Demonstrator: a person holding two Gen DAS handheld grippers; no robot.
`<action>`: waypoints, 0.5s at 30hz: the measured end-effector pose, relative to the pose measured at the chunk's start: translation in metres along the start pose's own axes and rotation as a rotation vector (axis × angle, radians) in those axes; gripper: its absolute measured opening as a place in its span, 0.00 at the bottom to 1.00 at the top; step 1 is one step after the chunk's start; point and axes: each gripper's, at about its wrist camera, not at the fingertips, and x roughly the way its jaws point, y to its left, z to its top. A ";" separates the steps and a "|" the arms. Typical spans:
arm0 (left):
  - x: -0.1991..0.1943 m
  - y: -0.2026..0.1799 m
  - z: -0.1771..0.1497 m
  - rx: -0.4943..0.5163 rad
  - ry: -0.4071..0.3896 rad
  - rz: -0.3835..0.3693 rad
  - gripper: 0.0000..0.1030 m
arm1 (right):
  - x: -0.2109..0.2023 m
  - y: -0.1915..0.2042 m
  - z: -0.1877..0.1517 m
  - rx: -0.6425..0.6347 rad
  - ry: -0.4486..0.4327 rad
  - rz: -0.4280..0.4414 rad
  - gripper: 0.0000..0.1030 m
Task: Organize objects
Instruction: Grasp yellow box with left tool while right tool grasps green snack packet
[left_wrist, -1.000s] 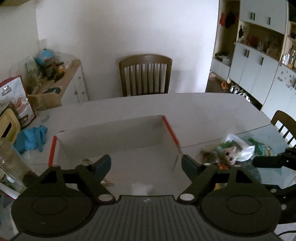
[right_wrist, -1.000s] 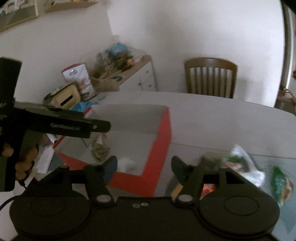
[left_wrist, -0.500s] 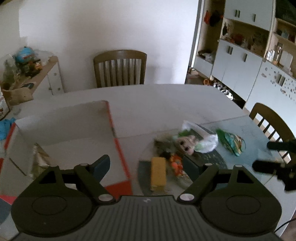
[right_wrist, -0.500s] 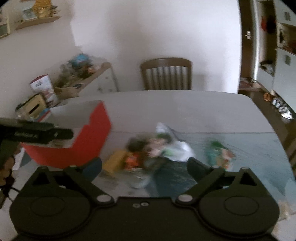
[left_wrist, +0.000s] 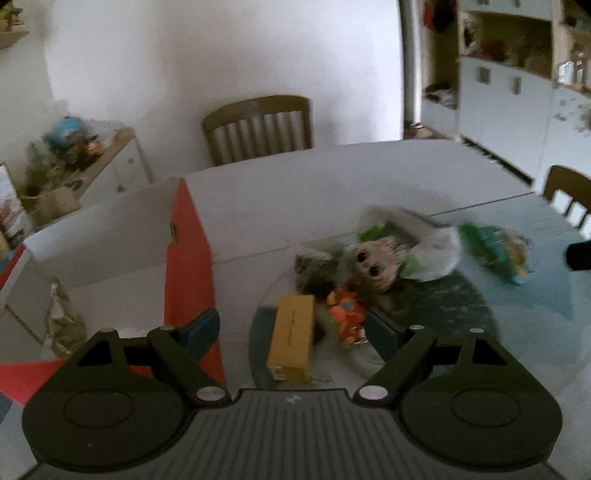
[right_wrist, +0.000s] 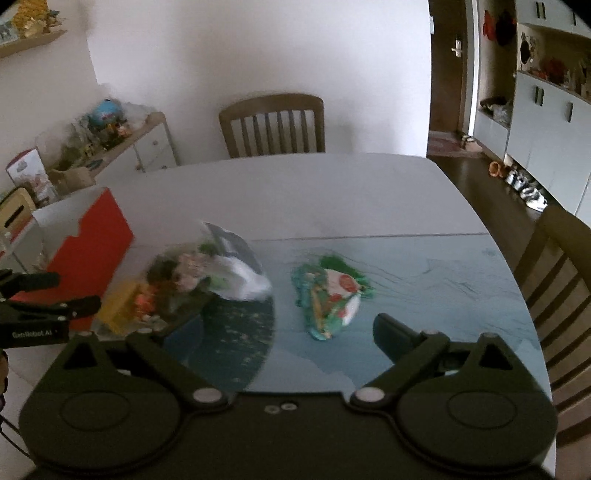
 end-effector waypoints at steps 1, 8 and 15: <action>0.005 -0.001 -0.002 -0.009 0.009 0.009 0.83 | 0.004 -0.004 0.000 0.000 0.005 -0.003 0.95; 0.035 -0.005 -0.014 -0.084 0.075 0.063 0.83 | 0.034 -0.021 0.002 -0.014 0.041 -0.001 0.93; 0.050 0.007 -0.021 -0.200 0.126 0.096 0.83 | 0.059 -0.031 0.004 -0.027 0.063 -0.013 0.89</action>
